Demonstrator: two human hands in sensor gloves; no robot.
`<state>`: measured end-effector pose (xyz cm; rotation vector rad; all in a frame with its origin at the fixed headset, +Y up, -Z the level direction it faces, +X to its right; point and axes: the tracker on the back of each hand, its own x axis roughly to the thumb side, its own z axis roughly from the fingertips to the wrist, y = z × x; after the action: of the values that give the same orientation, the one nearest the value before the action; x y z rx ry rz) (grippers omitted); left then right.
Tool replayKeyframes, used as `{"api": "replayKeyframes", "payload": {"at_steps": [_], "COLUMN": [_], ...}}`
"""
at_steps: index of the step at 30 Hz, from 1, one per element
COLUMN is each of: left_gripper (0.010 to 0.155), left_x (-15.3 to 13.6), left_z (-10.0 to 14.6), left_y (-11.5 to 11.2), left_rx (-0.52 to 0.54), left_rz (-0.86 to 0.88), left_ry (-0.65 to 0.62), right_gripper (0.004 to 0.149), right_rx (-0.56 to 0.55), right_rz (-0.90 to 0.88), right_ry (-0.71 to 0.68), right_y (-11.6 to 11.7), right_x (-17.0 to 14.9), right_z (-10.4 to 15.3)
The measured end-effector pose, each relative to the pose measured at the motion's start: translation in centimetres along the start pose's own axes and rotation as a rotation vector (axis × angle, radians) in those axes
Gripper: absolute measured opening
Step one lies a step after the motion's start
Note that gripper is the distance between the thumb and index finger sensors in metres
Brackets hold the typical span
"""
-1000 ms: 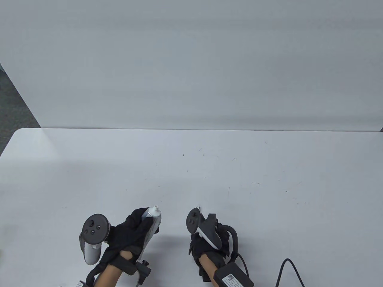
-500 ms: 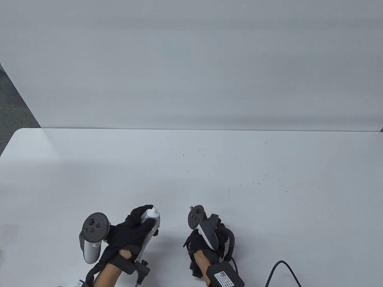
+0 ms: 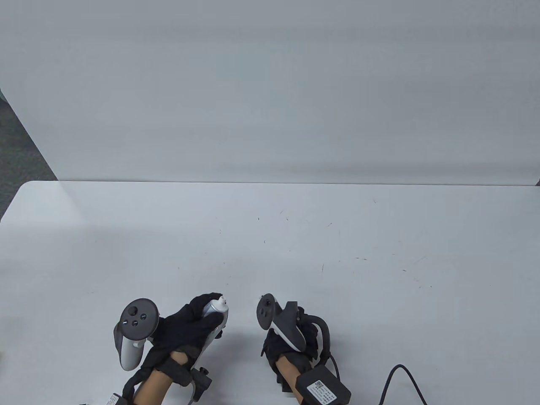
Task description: Squeeze toothpaste onto toothbrush
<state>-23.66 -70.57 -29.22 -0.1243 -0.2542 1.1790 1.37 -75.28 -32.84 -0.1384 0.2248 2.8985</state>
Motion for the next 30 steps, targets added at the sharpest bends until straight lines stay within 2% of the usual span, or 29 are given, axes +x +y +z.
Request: {"api": "replayKeyframes", "payload": {"at_steps": [3,5,6,10,16,19,23,30], "left_gripper": [0.064,0.064,0.064,0.064,0.063,0.062,0.062,0.061], "left_x": [0.0,0.1,0.1,0.7,1.5,1.8,2.0,2.2], "left_z": [-0.1,-0.2,-0.2,-0.3,0.4,0.6,0.9,1.1], "left_y": [-0.1,-0.3,-0.4,-1.3,-2.6,-2.7,-2.6,-2.7], "left_rx": [-0.017,-0.039,-0.053,-0.077,-0.081,-0.070,-0.050,-0.023], "left_rz": [0.001,0.005,0.003,-0.041,-0.094,-0.117,-0.118,-0.146], "left_ry": [-0.007,-0.006,-0.007,-0.034,-0.054,-0.066,-0.052,-0.040], "right_gripper": [0.039,0.039,0.040,0.040,0.039,0.039,0.039,0.039], "right_rx": [-0.024,-0.095,-0.146,-0.365,-0.489,-0.574,-0.615,-0.625], "right_rz": [-0.388,-0.557,-0.577,-0.575,-0.456,-0.318,-0.225,-0.209], "right_ry": [-0.109,-0.295,-0.321,-0.543,-0.658,-0.707,-0.744,-0.755], "right_y": [-2.5,-4.3,-5.1,-7.1,-8.5,-8.7,-8.5,-8.4], "right_x": [-1.6,-2.7,-3.4,-5.7,-5.7,-5.1,-4.5,-4.2], "right_z": [0.5,1.7,2.4,5.8,8.7,9.9,10.5,10.8]}}
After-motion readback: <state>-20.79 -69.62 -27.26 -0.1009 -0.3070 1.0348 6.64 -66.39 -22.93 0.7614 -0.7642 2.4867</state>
